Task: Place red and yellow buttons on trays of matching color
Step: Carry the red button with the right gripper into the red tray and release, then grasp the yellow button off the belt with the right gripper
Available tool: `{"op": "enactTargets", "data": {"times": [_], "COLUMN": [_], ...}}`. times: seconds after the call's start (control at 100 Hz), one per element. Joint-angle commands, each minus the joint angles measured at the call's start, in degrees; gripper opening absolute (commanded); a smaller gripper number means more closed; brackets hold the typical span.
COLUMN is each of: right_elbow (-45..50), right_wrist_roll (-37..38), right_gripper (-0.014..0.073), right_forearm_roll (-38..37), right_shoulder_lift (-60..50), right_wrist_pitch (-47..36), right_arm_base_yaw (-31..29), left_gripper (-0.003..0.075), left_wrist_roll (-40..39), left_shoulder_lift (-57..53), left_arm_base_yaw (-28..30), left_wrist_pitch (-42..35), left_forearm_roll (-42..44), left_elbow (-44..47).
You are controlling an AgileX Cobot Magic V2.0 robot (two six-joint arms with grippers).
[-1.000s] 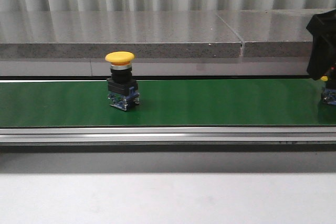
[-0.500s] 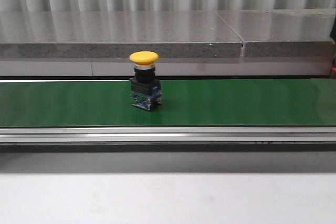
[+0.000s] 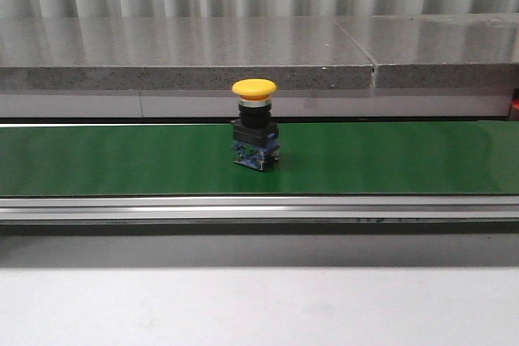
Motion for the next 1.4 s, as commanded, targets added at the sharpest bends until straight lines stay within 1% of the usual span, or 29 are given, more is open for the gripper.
{"op": "enactTargets", "data": {"times": [0.0,0.19,0.45,0.85,0.91,0.95,1.0,1.05,1.17,1.24,1.31,1.39], "right_elbow": [-5.40,-11.13,-15.33,-15.69,-15.69,-15.69,-15.69,-15.69,-16.59,-17.47,-18.81,-20.95], "right_wrist_roll": [-0.66,-0.66,-0.66,-0.66,-0.66,-0.66,-0.66,-0.66,-0.66,-0.66,-0.66,-0.66], "right_gripper": [0.0039,0.0039,0.0039,0.0039,0.0052,0.0081,0.0137,0.0211,0.0438,0.0535,0.0582,0.0582], "right_forearm_roll": [-0.27,-0.49,-1.50,-1.57,-1.57,-1.57,-1.57,-1.57,-1.57,-1.57,-1.57,-1.57], "right_shoulder_lift": [1.22,7.37,12.89,16.78,17.17,17.31,17.33,17.28,17.16,17.10,17.10,17.10], "right_wrist_pitch": [-2.64,-2.34,-2.49,-3.67,-3.26,-2.99,-2.79,-2.79,-2.22,-1.56,-0.56,1.37], "right_arm_base_yaw": [-0.51,-0.50,-0.50,-0.52,-0.52,-0.58,-0.63,-0.69,-1.01,-1.00,-1.00,-1.00], "left_gripper": [-0.0020,-0.0020,-0.0020,-0.0020,-0.0020,-0.0020,-0.0020,-0.0020,-0.0020,-0.0020,-0.0020,-0.0020], "left_wrist_roll": [-0.41,-0.41,-0.41,-0.41,-0.41,-0.41,-0.41,-0.41,-0.41,-0.41,-0.41,-0.41], "left_shoulder_lift": [0.19,0.19,0.19,0.19,0.19,0.19,0.19,0.19,0.19,0.19,0.19,0.19], "left_arm_base_yaw": [0.05,0.05,0.05,0.05,0.05,0.05,0.05,0.05,0.05,0.05,0.05,0.05], "left_wrist_pitch": [-4.13,-4.13,-4.13,-4.13,-4.13,-4.13,-4.13,-4.13,-4.13,-4.13,-4.13,-4.13], "left_forearm_roll": [-0.48,-0.48,-0.48,-0.48,-0.48,-0.48,-0.48,-0.48,-0.48,-0.48,-0.48,-0.48], "left_elbow": [-1.68,-1.68,-1.68,-1.68,-1.68,-1.68,-1.68,-1.68,-1.68,-1.68,-1.68,-1.68]}}
